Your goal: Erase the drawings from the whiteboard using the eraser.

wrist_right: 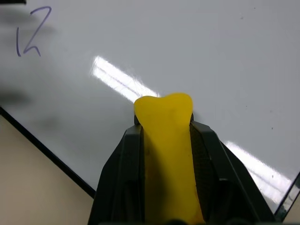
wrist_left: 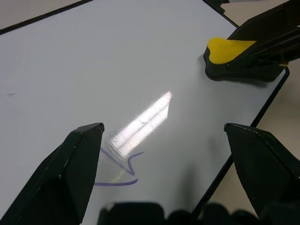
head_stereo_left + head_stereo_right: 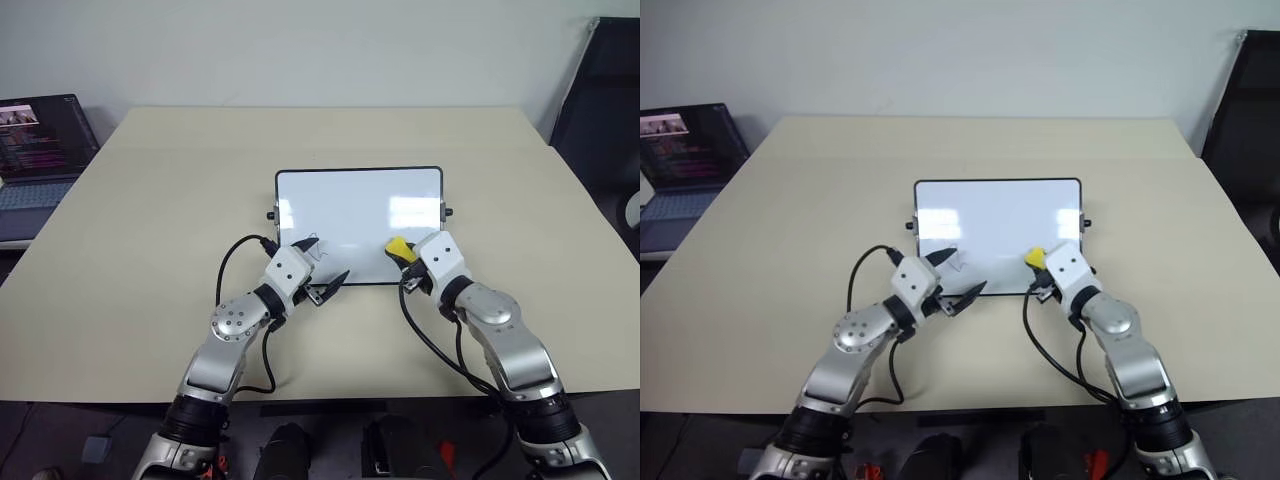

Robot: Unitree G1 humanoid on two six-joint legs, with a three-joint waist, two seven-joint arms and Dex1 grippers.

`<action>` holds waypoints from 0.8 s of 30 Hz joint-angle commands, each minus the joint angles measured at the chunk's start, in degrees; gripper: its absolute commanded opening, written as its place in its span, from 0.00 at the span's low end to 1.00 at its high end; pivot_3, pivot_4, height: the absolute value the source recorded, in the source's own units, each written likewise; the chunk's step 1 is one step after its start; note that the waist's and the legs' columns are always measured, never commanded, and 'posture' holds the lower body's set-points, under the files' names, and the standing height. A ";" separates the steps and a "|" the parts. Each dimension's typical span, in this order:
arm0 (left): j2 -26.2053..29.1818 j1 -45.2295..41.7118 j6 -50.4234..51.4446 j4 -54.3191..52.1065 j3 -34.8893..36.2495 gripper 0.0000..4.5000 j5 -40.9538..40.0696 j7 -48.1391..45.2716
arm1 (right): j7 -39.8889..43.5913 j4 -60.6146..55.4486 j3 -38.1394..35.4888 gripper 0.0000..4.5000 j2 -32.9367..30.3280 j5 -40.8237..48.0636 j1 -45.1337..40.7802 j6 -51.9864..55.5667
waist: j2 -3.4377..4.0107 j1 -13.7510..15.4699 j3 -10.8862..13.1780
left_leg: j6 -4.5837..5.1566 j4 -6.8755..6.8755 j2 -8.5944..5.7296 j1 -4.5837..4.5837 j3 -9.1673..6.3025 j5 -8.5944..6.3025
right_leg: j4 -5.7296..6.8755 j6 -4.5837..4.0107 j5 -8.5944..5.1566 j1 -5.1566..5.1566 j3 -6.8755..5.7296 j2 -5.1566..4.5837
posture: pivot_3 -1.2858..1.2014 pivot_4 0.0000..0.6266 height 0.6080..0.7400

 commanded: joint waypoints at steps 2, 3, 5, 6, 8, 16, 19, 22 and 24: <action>0.27 2.34 1.10 -5.64 1.43 1.00 1.55 3.41 | -0.79 1.24 -0.61 0.23 0.77 0.15 -2.25 -2.60 | 0.01 0.06 0.00 | 0.00 0.00 0.00 0.02 -0.02 0.00 | 0.03 0.00 0.00 0.00 -0.01 0.00 | 0.52 0.24 1.00; 0.39 3.55 1.93 -6.86 1.90 1.00 2.21 4.63 | -0.80 1.67 -0.68 0.23 0.88 0.22 -2.53 -2.84 | 0.01 0.00 0.00 | 0.00 0.01 0.01 0.01 -0.03 0.00 | 0.04 0.00 0.00 0.00 -0.02 0.01 | 0.52 0.24 1.00; 0.74 6.37 3.59 -9.43 2.78 1.00 3.48 6.82 | -0.84 2.47 -0.76 0.23 1.10 0.30 -3.13 -3.39 | 0.01 -0.06 0.00 | 0.00 0.01 0.02 0.03 -0.02 0.00 | 0.06 0.00 0.00 0.00 0.00 0.01 | 0.52 0.24 1.00; 0.69 7.58 4.34 -10.51 3.26 1.00 3.64 7.61 | -0.91 2.80 -0.79 0.23 1.21 0.30 -3.42 -3.61 | 0.01 -0.12 0.01 | 0.00 0.00 0.03 0.03 -0.02 0.00 | 0.05 0.00 0.00 0.00 0.01 0.01 | 0.52 0.24 1.00; 0.59 9.35 5.46 -12.21 3.90 1.00 3.52 8.36 | -0.75 3.32 -0.74 0.23 1.41 0.42 -3.88 -3.90 | 0.01 -0.05 0.01 | 0.00 0.00 0.05 0.04 -0.02 0.00 | 0.06 0.00 0.00 0.00 0.01 0.01 | 0.52 0.24 1.00; -0.93 13.48 6.21 -13.48 3.99 1.00 2.96 10.29 | 1.40 3.13 3.27 0.23 3.06 0.28 -5.64 -4.97 | 0.02 0.08 0.01 | 0.00 0.01 0.05 0.02 -0.04 0.00 | 0.08 -0.02 -0.01 -0.01 -0.02 0.02 | 0.52 0.24 1.00; -0.95 13.02 6.10 -13.23 3.82 1.00 3.15 10.61 | 1.10 2.66 4.47 0.23 4.67 0.16 -6.28 -4.99 | 0.03 0.07 0.02 | 0.00 0.00 0.05 0.01 -0.04 0.00 | 0.06 -0.04 -0.02 -0.02 -0.02 0.02 | 0.52 0.24 1.00; -0.78 12.66 5.84 -12.77 3.65 1.00 3.05 10.35 | 0.42 3.28 5.77 0.23 7.30 0.04 -8.06 -5.08 | 0.03 0.03 0.02 | 0.00 0.00 0.03 0.01 -0.03 0.00 | 0.06 -0.04 -0.02 -0.02 0.00 0.01 | 0.52 0.24 1.00; -0.69 12.49 5.73 -12.55 3.61 1.00 2.99 10.19 | 0.22 3.64 6.24 0.23 8.28 -0.07 -8.73 -5.20 | 0.03 0.07 0.02 | 0.00 0.00 0.04 0.02 -0.04 0.00 | 0.07 -0.04 -0.02 -0.02 -0.03 0.01 | 0.52 0.24 1.00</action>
